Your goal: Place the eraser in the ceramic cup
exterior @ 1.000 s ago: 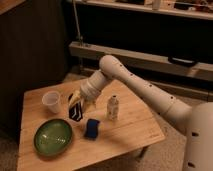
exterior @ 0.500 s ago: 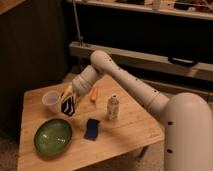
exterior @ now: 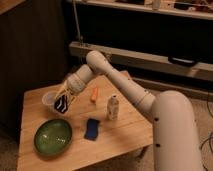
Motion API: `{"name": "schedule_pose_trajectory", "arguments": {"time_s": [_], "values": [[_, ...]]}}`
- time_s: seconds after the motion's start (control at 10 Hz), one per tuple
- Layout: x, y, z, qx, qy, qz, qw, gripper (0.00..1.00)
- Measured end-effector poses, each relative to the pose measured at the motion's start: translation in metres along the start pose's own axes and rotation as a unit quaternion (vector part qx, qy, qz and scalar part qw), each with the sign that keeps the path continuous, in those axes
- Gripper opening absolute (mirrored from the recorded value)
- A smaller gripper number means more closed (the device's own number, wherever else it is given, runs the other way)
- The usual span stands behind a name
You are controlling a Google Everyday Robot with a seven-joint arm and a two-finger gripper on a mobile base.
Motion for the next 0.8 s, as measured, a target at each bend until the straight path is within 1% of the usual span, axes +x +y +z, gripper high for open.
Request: {"name": "schedule_pose_trajectory", "arguments": {"time_s": [0.2,0.3,0.5,0.6,0.8], "values": [[0.005,-0.007,0.004,0.008,-0.008,0.008,0.9999,0.00],[0.009,-0.013,0.007,0.012,-0.017,0.014,0.9997,0.00],[0.012,-0.019,0.008,0.022,-0.031,0.020,0.9991,0.00],[0.012,-0.024,0.012,0.021,-0.040,0.019,0.9988,0.00],[0.011,-0.035,0.016,0.020,-0.048,0.015,0.9985,0.00]]}}
